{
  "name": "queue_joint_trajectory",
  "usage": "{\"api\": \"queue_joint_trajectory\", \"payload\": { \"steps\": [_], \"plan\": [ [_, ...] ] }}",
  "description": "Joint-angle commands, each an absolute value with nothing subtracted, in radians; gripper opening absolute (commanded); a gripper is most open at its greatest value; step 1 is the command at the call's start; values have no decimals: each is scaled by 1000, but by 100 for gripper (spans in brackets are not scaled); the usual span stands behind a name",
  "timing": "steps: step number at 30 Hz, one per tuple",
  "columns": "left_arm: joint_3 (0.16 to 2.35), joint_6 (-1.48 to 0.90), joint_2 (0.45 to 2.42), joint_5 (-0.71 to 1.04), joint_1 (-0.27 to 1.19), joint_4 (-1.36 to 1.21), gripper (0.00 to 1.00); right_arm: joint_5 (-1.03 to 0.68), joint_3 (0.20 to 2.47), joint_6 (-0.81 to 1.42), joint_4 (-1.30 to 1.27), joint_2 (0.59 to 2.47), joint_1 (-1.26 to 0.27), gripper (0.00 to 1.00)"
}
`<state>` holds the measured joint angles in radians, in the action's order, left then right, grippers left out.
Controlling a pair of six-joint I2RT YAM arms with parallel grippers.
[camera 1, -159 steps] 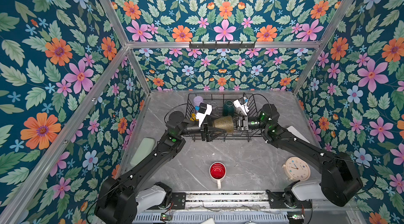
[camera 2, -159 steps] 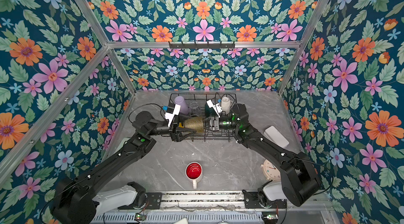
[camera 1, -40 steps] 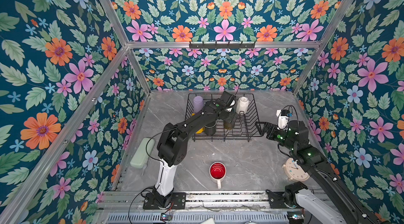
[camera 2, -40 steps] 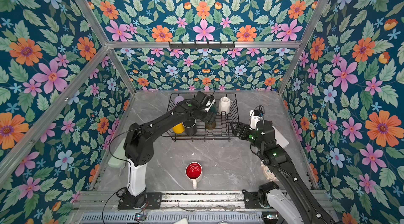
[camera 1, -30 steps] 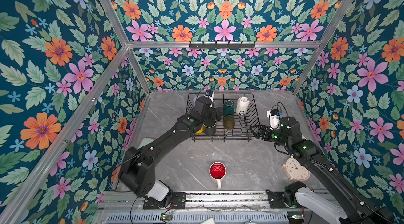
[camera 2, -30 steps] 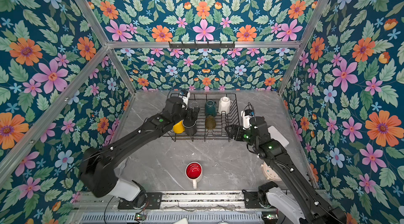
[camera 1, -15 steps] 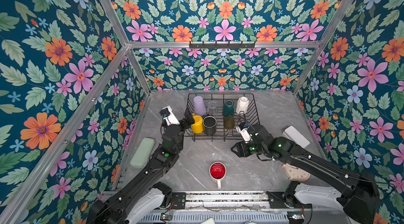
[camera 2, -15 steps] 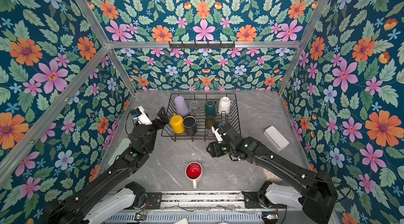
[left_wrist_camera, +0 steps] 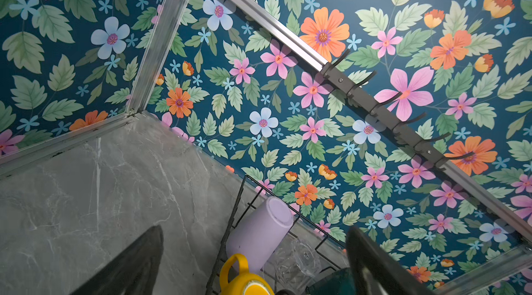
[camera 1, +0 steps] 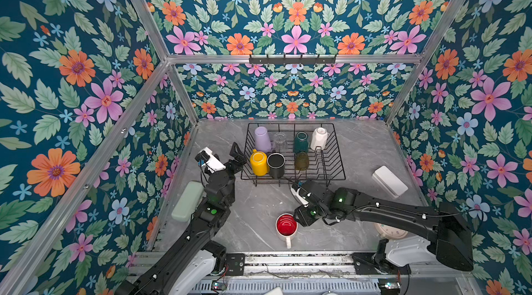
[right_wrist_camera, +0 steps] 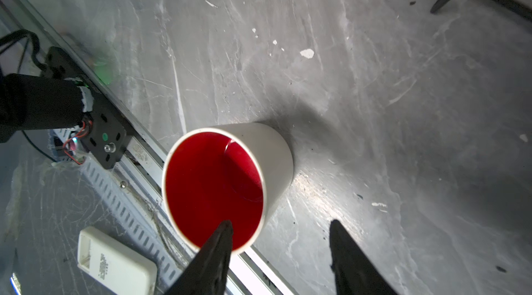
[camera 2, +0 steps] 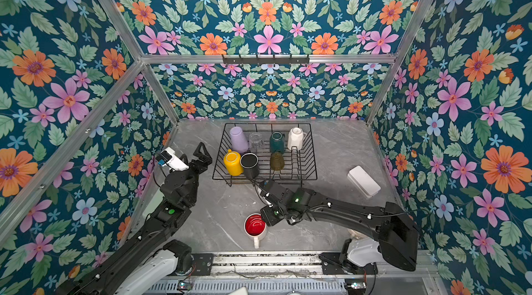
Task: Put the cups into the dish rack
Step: 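Open and lift the left gripper while the right gripper reaches toward the red cup, then close the right gripper on the rim of the white red-lined mug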
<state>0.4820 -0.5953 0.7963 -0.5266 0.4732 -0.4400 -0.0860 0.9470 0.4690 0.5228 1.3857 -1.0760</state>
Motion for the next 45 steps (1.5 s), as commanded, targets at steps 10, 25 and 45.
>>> {"api": "queue_joint_trajectory", "payload": {
  "steps": [10,25,45],
  "plan": [
    [468,-598,757,-543,467,-442,100,-34,1009,512,536,1513,-1118,45],
    [447,-606,726,-556,460,-439,100,-44,1057,479,543,1616,-1133,14],
    [403,-591,740,-459,456,-556,100,-257,922,509,383,1312,-887,0]
  ]
}}
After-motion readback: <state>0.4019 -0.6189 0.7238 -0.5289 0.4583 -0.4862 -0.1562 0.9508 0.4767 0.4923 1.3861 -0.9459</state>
